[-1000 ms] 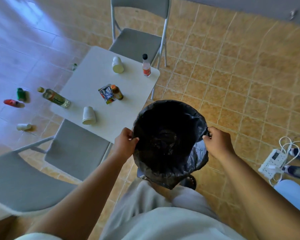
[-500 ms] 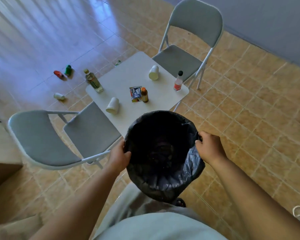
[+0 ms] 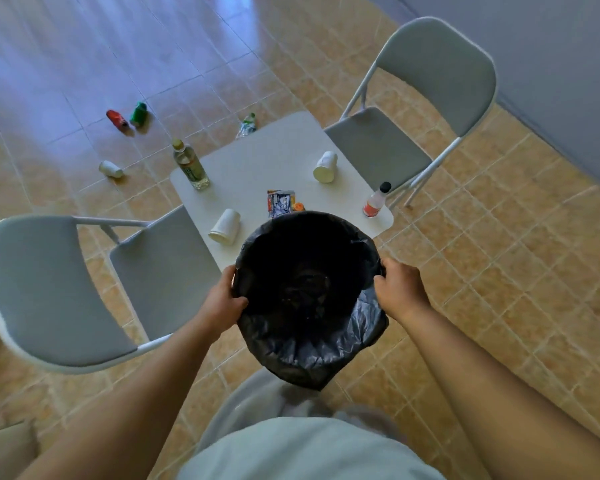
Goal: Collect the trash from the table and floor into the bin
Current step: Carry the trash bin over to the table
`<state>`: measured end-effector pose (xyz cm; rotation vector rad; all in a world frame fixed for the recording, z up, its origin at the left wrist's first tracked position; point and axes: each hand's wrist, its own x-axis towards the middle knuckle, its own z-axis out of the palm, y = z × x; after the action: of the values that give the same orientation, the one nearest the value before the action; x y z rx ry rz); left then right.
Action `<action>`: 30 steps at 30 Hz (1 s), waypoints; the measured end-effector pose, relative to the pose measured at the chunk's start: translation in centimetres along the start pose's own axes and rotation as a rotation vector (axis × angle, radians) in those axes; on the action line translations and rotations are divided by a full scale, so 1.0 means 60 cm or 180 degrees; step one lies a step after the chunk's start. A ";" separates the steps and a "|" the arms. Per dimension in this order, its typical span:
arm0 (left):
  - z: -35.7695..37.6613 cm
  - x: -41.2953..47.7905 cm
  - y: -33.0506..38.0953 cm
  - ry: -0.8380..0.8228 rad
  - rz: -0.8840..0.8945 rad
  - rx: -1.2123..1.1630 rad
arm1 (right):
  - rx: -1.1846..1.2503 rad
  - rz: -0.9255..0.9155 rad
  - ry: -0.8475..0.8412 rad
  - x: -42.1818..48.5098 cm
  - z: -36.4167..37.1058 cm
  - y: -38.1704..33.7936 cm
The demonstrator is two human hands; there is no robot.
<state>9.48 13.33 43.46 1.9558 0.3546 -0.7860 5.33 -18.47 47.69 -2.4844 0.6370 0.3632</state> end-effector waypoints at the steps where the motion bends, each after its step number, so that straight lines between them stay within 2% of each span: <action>1: -0.003 0.009 0.005 0.0079 0.0007 0.0054 | -0.0001 -0.0037 -0.0010 0.019 -0.003 -0.009; 7: -0.018 0.027 0.004 0.0455 -0.0170 -0.0167 | -0.0065 -0.0323 -0.0437 0.105 -0.003 -0.064; 12: -0.008 0.018 -0.009 0.0927 -0.0516 -0.0402 | -0.0296 -0.0952 -0.0797 0.184 0.012 -0.105; 19: 0.083 -0.021 0.005 0.1910 -0.0999 -0.1152 | -0.0479 -0.1807 -0.1398 0.292 0.022 -0.160; 24: 0.153 -0.013 0.004 0.2346 -0.1288 -0.1838 | -0.0896 -0.2376 -0.1635 0.359 0.043 -0.206; 30: 0.183 0.017 -0.006 0.2528 -0.1398 -0.2237 | -0.1120 -0.2495 -0.1687 0.389 0.083 -0.237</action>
<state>5.90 3.94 38.94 1.4312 1.3656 -0.0496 31.85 -13.62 41.02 -2.5480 -0.6487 0.8137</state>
